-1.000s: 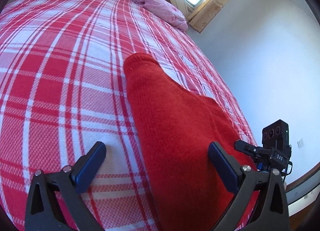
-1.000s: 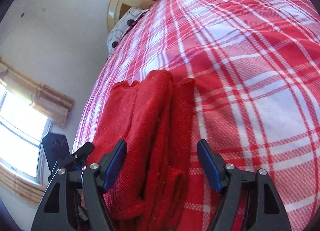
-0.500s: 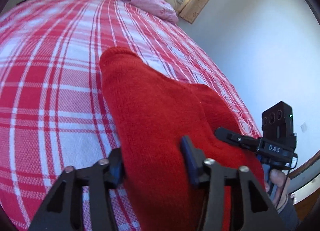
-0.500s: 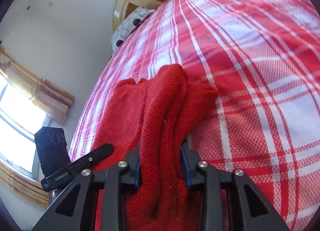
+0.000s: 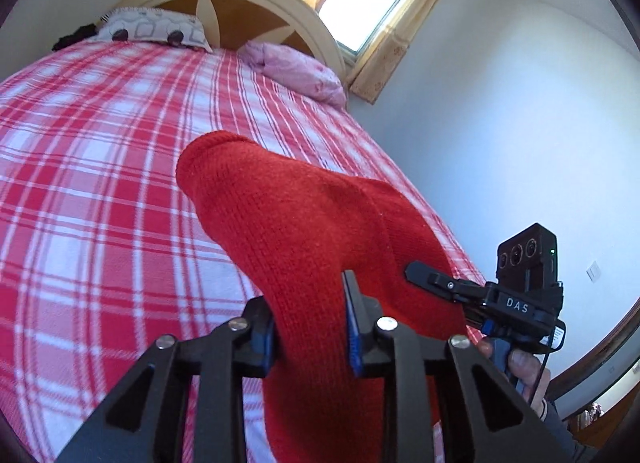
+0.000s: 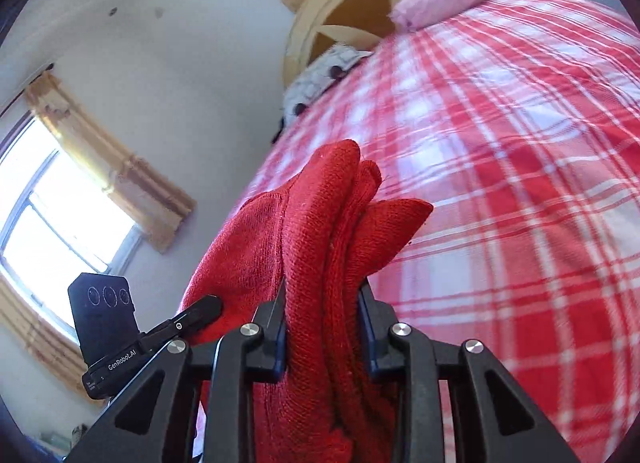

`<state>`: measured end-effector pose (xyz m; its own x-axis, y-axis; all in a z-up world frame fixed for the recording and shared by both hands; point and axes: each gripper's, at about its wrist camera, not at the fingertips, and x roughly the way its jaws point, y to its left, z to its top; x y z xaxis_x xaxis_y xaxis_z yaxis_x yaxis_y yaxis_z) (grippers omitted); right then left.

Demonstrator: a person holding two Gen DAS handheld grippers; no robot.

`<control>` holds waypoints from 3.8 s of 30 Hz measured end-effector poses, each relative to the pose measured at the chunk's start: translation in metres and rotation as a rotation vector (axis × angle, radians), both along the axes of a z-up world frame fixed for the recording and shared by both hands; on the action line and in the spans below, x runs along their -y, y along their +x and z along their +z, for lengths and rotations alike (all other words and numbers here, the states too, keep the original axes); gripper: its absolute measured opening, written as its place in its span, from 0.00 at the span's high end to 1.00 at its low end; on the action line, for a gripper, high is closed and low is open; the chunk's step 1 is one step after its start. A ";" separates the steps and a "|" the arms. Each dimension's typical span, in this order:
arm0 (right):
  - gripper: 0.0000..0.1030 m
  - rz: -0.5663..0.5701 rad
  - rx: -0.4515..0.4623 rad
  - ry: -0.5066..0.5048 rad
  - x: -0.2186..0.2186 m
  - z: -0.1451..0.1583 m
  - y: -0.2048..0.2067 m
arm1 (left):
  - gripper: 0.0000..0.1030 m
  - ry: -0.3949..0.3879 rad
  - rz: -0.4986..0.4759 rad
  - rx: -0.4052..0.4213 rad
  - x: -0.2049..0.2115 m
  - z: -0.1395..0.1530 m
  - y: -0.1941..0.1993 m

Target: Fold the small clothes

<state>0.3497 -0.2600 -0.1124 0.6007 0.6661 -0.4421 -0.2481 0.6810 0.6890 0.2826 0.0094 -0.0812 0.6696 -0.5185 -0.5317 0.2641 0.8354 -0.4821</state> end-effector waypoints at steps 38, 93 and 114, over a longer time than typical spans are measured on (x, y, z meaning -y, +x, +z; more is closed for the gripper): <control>0.44 0.466 -0.220 0.042 -0.272 -0.068 0.007 | 0.34 -0.075 0.477 -0.177 -0.239 -0.071 -0.109; 0.34 0.426 0.084 -0.214 -0.277 -0.035 -0.101 | 0.00 0.158 0.434 -0.221 -0.185 -0.085 -0.154; 0.33 0.341 0.083 -0.405 -0.255 -0.058 -0.149 | 0.00 0.284 0.421 -0.182 -0.154 -0.084 -0.179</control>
<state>0.2007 -0.0048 -0.1705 0.4236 0.6158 -0.6643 -0.5445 0.7592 0.3566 0.1041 0.1637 -0.1654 0.6724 -0.0445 -0.7388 -0.1884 0.9550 -0.2290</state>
